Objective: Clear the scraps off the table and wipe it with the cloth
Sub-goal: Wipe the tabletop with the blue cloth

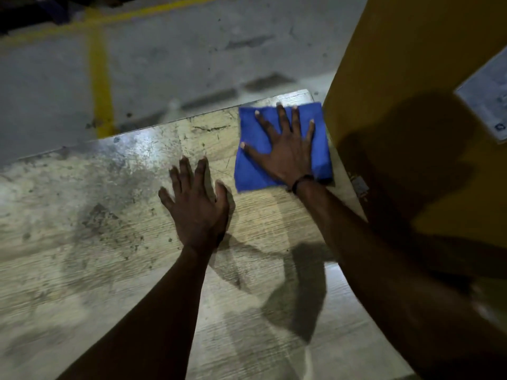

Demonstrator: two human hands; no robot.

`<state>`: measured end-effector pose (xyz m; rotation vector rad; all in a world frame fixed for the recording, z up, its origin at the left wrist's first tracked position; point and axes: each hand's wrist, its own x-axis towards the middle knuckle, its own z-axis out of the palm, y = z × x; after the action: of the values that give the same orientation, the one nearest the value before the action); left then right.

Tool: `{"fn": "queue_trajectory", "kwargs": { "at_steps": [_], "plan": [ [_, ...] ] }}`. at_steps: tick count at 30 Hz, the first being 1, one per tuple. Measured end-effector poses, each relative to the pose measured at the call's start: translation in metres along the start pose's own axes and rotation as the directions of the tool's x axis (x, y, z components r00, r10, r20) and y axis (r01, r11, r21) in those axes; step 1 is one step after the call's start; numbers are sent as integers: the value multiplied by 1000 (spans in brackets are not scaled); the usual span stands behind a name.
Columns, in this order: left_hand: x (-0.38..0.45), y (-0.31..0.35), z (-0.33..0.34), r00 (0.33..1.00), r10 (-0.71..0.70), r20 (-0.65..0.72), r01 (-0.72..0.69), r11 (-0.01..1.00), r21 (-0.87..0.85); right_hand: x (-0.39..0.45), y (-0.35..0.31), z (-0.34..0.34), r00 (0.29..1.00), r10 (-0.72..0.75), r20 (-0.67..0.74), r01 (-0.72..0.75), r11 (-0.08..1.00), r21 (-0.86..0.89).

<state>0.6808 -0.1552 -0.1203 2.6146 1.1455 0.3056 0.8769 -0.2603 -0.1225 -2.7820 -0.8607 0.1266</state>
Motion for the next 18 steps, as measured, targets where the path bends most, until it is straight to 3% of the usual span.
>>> {"fn": "queue_trajectory", "kwargs": {
  "at_steps": [5, 9, 15, 16, 18],
  "plan": [
    [0, 2, -3, 1000, -2, 23, 2, 1000, -9, -115, 0, 2, 991, -133, 13, 134, 991, -13],
    [0, 1, -5, 1000, -12, 26, 12, 1000, -6, -46, 18, -3, 997, -78, 10, 78, 997, -29],
    [1, -1, -2, 1000, -8, 23, 8, 1000, -14, 68, -4, -1, 987, 158, 36, -161, 985, 67],
    [1, -1, -2, 1000, -8, 16, 9, 1000, -6, 65, -22, 3, 990, 137, 23, -138, 989, 56],
    [1, -2, 0, 1000, -6, 0, 6, 1000, 5, 42, -58, 13, 999, -43, 9, 43, 998, 37]
  ]
}}
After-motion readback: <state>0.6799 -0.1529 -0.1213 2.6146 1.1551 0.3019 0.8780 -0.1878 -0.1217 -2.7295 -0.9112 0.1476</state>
